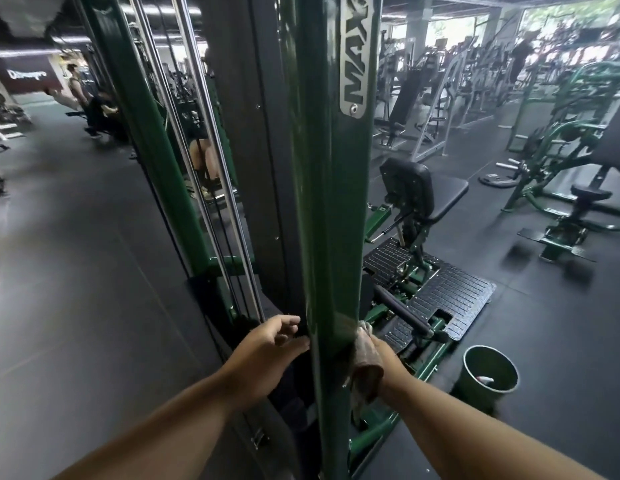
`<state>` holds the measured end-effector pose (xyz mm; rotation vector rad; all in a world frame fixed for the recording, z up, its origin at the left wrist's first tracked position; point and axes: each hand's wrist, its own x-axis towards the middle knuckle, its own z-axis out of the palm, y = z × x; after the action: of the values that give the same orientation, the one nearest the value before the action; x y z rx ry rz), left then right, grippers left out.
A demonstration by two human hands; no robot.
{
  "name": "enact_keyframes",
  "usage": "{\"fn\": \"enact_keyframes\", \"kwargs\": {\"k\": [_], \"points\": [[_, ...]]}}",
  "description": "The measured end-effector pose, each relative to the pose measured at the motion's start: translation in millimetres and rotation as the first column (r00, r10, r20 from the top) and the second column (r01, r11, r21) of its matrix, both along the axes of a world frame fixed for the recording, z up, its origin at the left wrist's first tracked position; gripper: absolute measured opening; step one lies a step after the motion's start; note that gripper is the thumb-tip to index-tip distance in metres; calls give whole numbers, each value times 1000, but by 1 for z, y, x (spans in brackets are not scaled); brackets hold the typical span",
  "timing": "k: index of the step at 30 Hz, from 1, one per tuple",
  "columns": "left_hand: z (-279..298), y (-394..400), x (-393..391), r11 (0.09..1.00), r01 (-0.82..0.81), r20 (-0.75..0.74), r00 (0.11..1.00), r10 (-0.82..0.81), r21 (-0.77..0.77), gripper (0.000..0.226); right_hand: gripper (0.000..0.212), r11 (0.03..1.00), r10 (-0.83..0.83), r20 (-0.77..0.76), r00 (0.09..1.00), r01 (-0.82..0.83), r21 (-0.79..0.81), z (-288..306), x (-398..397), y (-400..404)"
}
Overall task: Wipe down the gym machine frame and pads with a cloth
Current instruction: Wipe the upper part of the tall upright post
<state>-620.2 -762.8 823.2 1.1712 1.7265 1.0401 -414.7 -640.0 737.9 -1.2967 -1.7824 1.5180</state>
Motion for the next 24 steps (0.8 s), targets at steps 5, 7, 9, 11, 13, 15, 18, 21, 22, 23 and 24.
{"fn": "enact_keyframes", "kwargs": {"k": [5, 7, 9, 11, 13, 15, 18, 21, 22, 23, 24], "points": [[-4, 3, 11, 985, 152, 27, 988, -155, 79, 43, 48, 886, 29, 132, 991, -87, 456, 47, 1, -26], [-2, 4, 13, 970, 214, 3, 976, -216, 119, 38, 33, 894, -12, -50, 999, 33, 448, 77, -3, -37], [5, 3, 15, 959, 246, 42, 966, -254, 141, 42, 33, 906, -15, -229, 973, 111, 409, 96, -8, -40], [19, 0, 14, 944, 282, 117, 946, -304, 173, 52, 33, 877, -70, -305, 950, 204, 434, 115, -14, -46], [34, -4, 16, 941, 302, 260, 906, -334, 155, 47, 32, 827, -78, -327, 942, 244, 506, 127, -18, -54], [39, -7, 15, 952, 267, 315, 899, -303, 152, 28, 37, 716, -115, -175, 978, 204, 668, 126, -21, -60], [39, -16, 11, 974, 140, 104, 982, -160, 178, 20, 51, 556, -267, -64, 962, 208, 805, 113, -23, -68], [42, -22, 9, 959, 206, -115, 976, -186, 196, 34, 55, 407, -304, -106, 947, 230, 884, 95, -20, -72], [43, -22, 9, 952, 232, -153, 967, -203, 201, 36, 51, 400, -317, -128, 940, 254, 881, 94, -19, -74], [41, -22, 9, 948, 258, -201, 954, -221, 186, 38, 43, 408, -330, -156, 931, 290, 866, 95, -18, -75], [40, -21, 9, 947, 279, -272, 934, -230, 157, 41, 35, 418, -340, -177, 924, 317, 851, 99, -18, -77]]}}
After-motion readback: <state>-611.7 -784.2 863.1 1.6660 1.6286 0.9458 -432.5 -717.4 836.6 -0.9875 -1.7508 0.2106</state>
